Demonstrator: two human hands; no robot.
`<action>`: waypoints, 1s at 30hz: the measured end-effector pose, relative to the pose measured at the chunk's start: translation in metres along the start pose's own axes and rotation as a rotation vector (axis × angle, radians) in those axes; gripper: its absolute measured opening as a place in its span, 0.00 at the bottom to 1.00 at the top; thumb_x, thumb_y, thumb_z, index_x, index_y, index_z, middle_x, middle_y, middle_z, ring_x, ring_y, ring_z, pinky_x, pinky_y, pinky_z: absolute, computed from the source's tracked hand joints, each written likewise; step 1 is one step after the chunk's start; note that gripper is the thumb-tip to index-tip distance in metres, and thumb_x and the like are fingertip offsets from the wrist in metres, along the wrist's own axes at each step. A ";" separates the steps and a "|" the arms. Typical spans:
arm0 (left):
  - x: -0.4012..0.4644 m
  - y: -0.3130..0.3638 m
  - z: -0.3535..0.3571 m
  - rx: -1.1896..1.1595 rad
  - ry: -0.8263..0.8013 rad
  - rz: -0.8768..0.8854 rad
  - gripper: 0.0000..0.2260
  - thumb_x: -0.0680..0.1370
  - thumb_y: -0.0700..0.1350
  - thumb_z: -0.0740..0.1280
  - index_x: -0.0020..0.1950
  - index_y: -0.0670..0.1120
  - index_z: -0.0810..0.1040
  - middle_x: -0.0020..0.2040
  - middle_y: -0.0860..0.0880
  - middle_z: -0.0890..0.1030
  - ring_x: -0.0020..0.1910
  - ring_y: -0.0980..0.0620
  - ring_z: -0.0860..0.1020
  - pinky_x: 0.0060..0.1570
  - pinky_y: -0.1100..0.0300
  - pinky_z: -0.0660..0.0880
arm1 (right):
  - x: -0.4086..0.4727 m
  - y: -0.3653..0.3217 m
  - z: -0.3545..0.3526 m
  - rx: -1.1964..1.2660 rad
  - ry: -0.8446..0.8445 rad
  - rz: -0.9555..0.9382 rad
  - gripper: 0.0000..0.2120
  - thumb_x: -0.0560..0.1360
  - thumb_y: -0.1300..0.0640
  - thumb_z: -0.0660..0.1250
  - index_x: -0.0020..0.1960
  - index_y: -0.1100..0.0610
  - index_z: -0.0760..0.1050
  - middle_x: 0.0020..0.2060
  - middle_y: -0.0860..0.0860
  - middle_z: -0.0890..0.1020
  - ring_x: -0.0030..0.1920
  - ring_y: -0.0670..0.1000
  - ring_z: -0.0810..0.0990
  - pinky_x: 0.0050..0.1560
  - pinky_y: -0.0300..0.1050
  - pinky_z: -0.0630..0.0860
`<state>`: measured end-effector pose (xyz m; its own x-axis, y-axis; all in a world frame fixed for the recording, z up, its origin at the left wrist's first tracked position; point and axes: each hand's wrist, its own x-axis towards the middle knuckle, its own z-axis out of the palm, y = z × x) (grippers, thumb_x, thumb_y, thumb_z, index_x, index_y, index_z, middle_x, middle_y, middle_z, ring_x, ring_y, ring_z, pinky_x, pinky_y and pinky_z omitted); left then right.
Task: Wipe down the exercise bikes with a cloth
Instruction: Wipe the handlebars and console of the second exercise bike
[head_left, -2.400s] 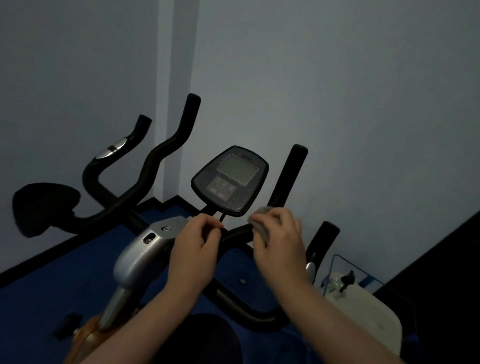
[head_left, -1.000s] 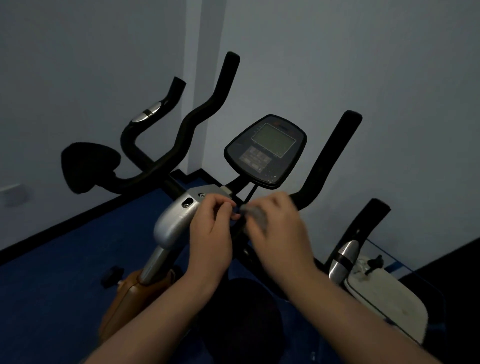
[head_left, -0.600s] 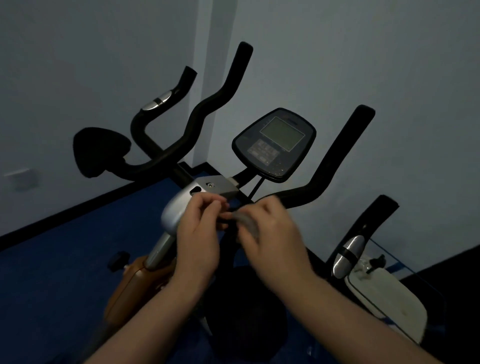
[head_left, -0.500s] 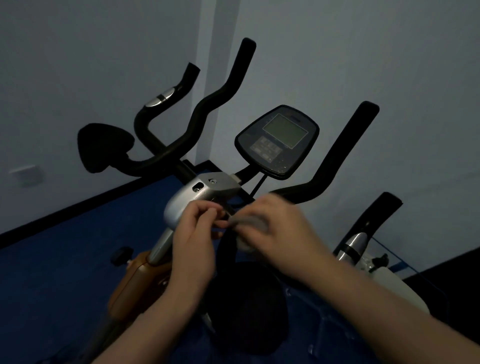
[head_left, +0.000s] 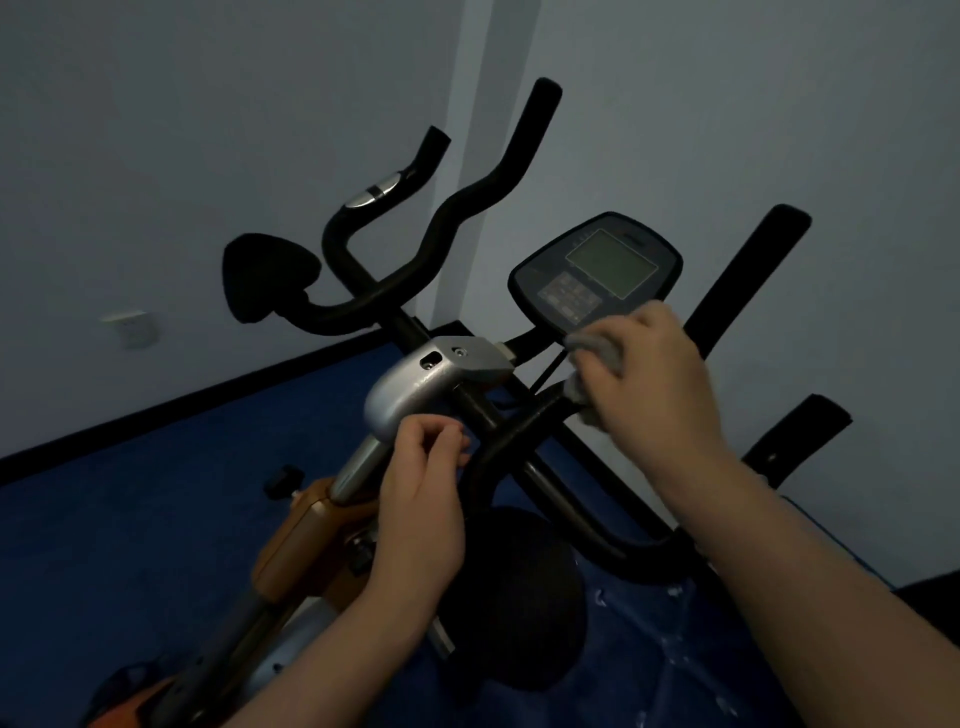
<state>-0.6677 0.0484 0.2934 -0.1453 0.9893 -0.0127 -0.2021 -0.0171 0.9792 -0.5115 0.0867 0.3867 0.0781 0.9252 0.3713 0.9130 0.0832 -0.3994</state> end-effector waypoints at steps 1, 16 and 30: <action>0.000 0.000 0.001 0.010 0.002 -0.007 0.07 0.75 0.54 0.59 0.41 0.58 0.76 0.42 0.55 0.80 0.44 0.58 0.79 0.46 0.57 0.73 | -0.003 0.001 0.002 -0.054 0.050 0.041 0.09 0.77 0.55 0.65 0.55 0.54 0.79 0.49 0.48 0.69 0.50 0.50 0.74 0.44 0.41 0.70; 0.007 0.003 0.001 0.203 -0.134 0.113 0.06 0.73 0.57 0.60 0.44 0.60 0.76 0.45 0.57 0.80 0.45 0.60 0.78 0.45 0.59 0.72 | -0.053 -0.009 0.026 0.106 -0.142 -0.139 0.09 0.75 0.52 0.66 0.54 0.45 0.78 0.47 0.43 0.69 0.45 0.41 0.72 0.43 0.31 0.70; 0.080 0.037 0.092 0.597 -0.514 0.379 0.07 0.80 0.49 0.59 0.51 0.52 0.77 0.47 0.54 0.79 0.48 0.56 0.76 0.51 0.54 0.75 | 0.009 0.056 -0.033 0.045 0.059 0.058 0.07 0.76 0.52 0.66 0.51 0.48 0.81 0.45 0.44 0.72 0.44 0.42 0.72 0.40 0.29 0.64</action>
<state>-0.5972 0.1402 0.3472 0.3843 0.8773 0.2874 0.3329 -0.4220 0.8432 -0.4461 0.0872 0.3951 0.1553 0.9056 0.3947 0.8873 0.0478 -0.4587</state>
